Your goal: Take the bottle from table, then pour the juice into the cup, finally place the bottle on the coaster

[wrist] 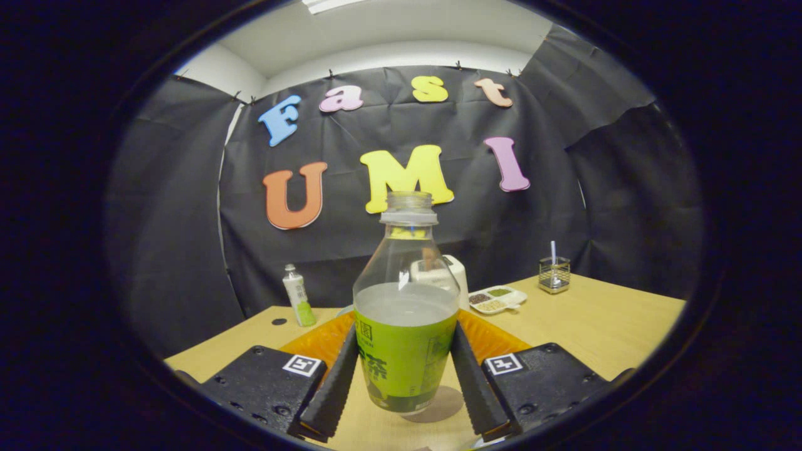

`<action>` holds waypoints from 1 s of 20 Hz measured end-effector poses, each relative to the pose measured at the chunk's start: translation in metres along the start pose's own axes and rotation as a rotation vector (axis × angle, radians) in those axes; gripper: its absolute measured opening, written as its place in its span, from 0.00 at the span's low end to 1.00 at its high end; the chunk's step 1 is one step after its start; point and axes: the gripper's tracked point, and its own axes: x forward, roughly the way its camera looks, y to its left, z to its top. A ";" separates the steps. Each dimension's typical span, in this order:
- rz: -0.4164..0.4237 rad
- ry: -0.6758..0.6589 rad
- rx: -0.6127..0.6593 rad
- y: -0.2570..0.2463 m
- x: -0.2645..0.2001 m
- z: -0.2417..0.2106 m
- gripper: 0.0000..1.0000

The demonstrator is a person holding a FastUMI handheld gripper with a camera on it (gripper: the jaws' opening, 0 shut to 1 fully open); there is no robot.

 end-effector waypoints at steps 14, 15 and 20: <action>-0.119 0.048 -0.096 -0.017 0.047 -0.055 0.81; -0.116 0.045 -0.103 -0.015 0.050 -0.058 0.81; -0.119 0.075 -0.126 -0.014 0.054 -0.069 0.84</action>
